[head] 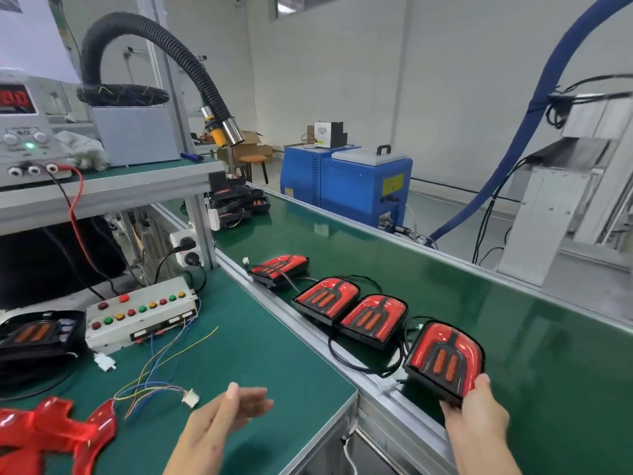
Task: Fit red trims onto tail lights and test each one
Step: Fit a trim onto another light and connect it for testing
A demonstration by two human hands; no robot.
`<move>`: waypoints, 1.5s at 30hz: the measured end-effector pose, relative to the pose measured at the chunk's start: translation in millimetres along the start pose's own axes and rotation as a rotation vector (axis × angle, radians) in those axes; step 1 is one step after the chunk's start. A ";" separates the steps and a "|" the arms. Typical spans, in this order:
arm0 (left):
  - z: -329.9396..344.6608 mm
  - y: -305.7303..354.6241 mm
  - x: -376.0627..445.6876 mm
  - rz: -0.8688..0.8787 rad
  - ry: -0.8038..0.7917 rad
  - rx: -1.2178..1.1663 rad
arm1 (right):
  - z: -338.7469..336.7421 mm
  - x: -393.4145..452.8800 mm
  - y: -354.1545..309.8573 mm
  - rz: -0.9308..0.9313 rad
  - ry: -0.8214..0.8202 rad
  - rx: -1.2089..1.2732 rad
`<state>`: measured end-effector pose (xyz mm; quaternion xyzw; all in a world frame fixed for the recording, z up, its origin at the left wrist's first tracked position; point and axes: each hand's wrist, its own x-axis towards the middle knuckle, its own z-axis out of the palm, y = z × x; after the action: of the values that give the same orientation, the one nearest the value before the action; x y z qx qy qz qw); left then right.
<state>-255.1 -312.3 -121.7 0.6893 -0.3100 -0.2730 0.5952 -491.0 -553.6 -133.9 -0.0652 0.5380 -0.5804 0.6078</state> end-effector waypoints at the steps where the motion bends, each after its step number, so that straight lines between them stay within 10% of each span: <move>1: -0.6 -0.7 -1.5 -0.001 -0.004 0.006 | 2.7 -0.9 1.3 -0.006 0.024 -0.045; 20: -19.2 -6.1 -18.5 0.000 0.037 0.017 | 19.3 26.8 17.0 -0.333 0.037 -0.878; 30: -61.5 -20.1 -28.8 -0.022 0.197 -0.070 | 0.8 -17.6 5.3 -0.745 0.001 -0.887; 34: -79.5 -21.0 -32.8 -0.015 0.280 -0.035 | 12.4 -82.6 39.1 -1.066 -0.393 -0.719; 40: -124.5 -24.6 -47.5 -0.015 0.359 0.076 | 47.1 -146.2 147.9 -0.660 -1.097 -1.009; 45: -176.9 -27.5 -61.7 0.015 0.513 0.144 | 80.9 -184.7 224.3 -0.586 -1.283 -1.151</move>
<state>-161.1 -147.9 -123.2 0.7742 -0.1725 -0.0623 0.6057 -242.8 -383.2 -151.5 -0.8032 0.2650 -0.2055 0.4923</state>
